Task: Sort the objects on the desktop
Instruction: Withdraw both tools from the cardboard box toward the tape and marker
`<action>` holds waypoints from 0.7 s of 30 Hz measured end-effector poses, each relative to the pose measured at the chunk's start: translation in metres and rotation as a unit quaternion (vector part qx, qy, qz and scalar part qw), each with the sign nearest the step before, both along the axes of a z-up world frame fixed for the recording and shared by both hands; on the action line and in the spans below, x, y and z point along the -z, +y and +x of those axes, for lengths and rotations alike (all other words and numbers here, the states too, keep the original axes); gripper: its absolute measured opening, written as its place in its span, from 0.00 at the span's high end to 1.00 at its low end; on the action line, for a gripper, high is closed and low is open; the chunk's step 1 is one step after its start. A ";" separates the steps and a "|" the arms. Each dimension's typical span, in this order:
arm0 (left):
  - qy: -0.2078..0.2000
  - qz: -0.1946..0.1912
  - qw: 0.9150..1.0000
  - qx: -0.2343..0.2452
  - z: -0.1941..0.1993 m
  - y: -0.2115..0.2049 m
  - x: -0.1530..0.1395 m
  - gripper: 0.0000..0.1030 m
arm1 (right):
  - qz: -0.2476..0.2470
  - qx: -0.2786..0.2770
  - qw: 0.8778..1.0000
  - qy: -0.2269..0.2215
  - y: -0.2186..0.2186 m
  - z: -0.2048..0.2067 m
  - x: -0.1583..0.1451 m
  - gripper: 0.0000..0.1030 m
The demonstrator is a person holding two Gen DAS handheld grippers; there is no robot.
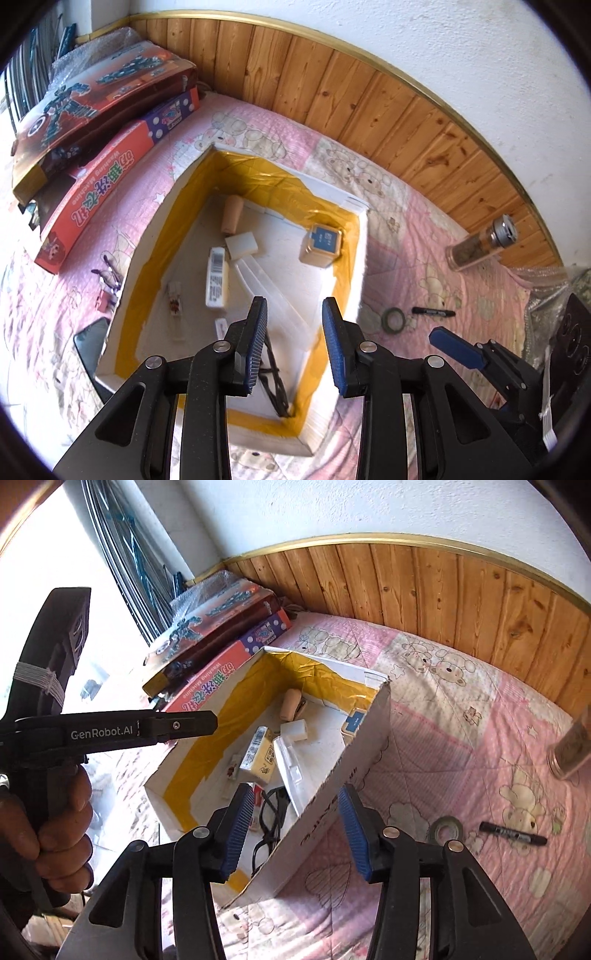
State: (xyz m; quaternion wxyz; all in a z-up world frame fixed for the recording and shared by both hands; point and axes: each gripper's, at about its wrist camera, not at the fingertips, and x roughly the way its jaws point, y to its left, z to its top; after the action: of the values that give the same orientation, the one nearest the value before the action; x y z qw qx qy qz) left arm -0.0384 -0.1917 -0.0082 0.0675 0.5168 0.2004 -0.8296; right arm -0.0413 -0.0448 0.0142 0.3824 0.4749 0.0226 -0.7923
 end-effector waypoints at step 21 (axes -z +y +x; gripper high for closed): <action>-0.059 0.018 0.987 0.147 -0.015 0.153 0.035 0.63 | -0.060 0.214 0.972 -0.081 0.162 0.028 0.045 0.51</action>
State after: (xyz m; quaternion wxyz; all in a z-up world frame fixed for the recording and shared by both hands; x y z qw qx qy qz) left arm -0.0531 -0.0385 -0.0433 -0.0527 0.5902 0.1324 -0.7946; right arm -0.0130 0.1176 -0.0305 0.2319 0.5072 -0.1584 -0.8148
